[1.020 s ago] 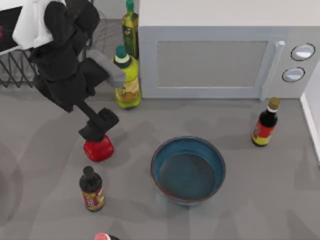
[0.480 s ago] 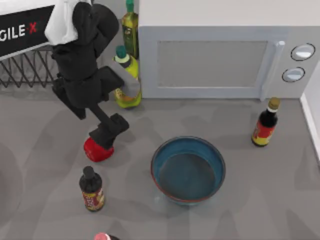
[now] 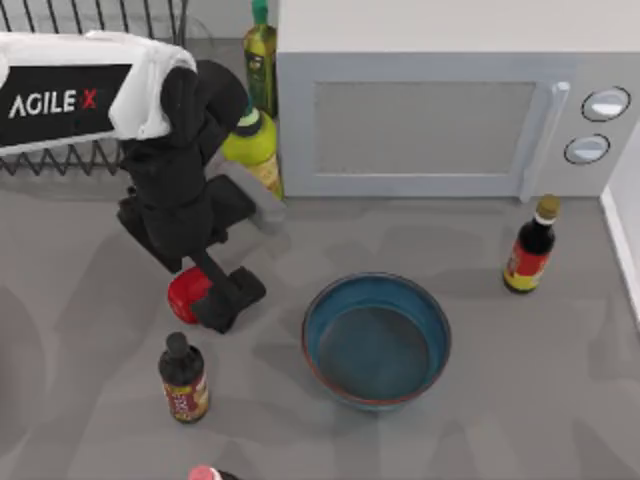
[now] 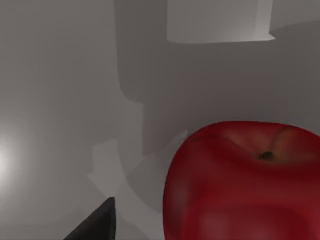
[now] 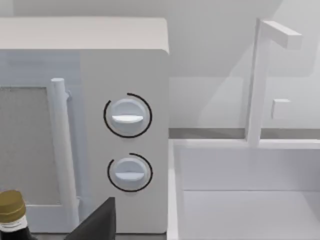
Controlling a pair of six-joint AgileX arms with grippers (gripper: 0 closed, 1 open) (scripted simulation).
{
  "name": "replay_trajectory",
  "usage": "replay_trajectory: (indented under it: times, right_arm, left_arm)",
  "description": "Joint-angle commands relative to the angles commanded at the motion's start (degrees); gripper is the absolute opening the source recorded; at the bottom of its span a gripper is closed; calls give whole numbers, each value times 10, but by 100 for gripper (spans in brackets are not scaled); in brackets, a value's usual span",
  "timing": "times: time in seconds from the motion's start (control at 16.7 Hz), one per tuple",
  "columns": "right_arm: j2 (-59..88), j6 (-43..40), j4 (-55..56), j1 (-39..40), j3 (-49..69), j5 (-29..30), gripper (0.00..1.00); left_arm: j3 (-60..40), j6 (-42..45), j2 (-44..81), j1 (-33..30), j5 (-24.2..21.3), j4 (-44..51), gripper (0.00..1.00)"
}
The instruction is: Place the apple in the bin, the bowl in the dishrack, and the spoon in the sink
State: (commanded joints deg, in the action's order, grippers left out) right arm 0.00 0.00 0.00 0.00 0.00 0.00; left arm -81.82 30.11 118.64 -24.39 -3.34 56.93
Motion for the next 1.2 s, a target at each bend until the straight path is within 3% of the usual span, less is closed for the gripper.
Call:
replay_trajectory:
  times: [0.54, 1.2]
  right_arm:
    - [0, 0, 0, 0, 0, 0, 100]
    - [0, 0, 0, 0, 0, 0, 100]
  left_arm:
    - [15, 5, 30, 6, 1, -48, 100]
    - [15, 5, 30, 6, 1, -48, 17]
